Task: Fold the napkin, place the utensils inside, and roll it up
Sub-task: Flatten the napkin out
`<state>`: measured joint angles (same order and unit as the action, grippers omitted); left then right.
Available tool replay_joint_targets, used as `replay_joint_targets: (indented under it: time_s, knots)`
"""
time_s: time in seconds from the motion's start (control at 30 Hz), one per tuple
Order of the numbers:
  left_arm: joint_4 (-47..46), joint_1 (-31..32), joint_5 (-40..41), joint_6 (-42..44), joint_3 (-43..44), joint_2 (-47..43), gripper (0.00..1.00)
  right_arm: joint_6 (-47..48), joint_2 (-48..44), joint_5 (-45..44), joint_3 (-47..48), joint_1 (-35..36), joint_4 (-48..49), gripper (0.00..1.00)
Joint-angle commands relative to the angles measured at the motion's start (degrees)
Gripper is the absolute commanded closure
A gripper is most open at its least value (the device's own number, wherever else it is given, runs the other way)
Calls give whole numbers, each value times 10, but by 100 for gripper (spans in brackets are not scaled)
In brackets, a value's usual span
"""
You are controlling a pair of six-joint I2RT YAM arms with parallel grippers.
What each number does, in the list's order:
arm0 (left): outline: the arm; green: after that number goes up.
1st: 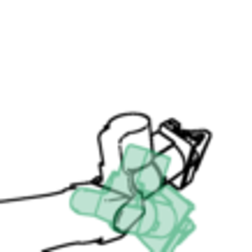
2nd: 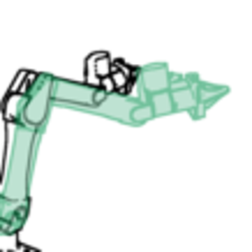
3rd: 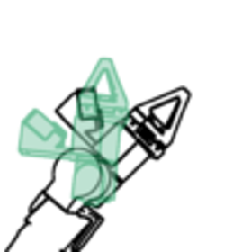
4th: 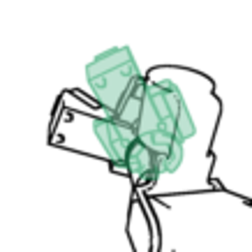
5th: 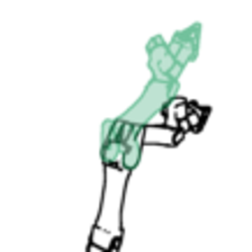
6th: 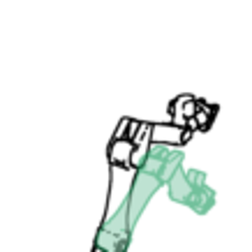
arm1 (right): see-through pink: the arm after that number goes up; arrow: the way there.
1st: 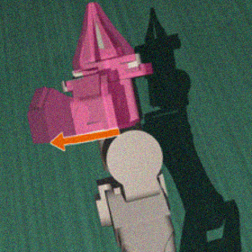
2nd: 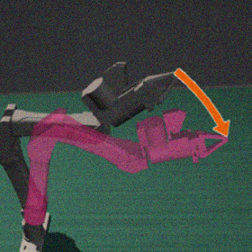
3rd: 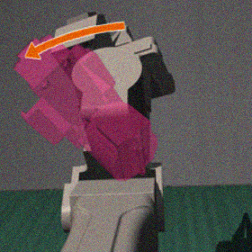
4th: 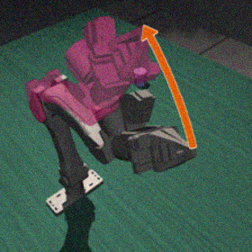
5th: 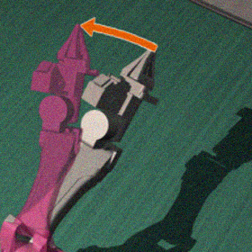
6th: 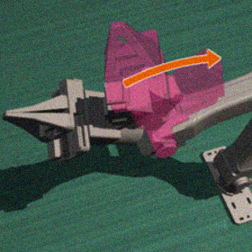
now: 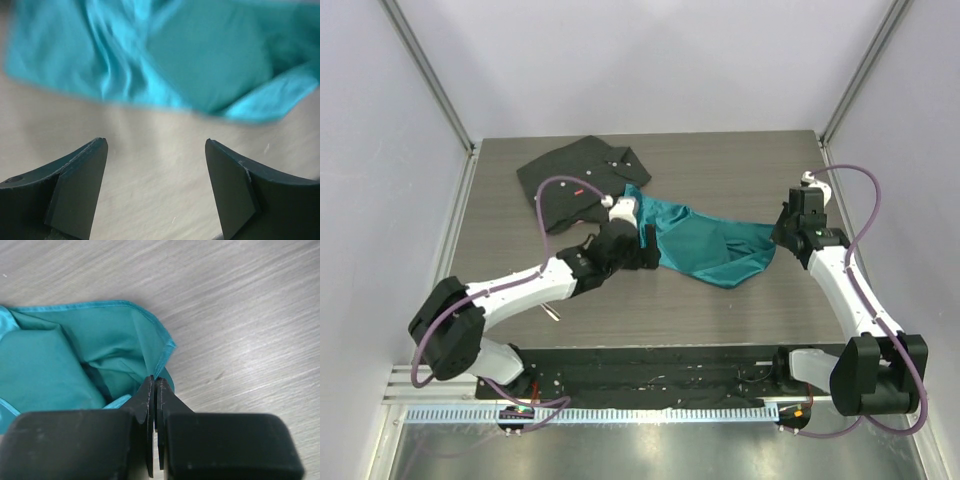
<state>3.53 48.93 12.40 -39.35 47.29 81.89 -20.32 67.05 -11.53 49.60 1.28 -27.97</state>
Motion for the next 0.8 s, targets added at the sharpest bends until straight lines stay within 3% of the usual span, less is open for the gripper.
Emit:
replay_joint_targets:
  time_s: [0.0, 0.03, 0.1, 0.27, 0.6, 0.77]
  knots:
    - [62, -5, 143, 52, 136, 30, 15, -4, -4, -6, 36, -1, 39, 99]
    - [73, -6, 189, 79, 157, 48, 15, -3, -1, -4, 37, 0, 39, 99]
    - [73, -15, 208, 105, 214, 100, 16, -2, 6, -4, 41, 0, 38, 99]
    - [68, -20, 128, 166, 325, 214, 18, -1, 14, -2, 48, 0, 41, 99]
    - [65, -35, 51, 183, 349, 308, 34, -2, 12, 13, 37, 0, 42, 99]
    - [58, -45, 37, 167, 332, 323, 36, -3, 14, 15, 37, 0, 42, 99]
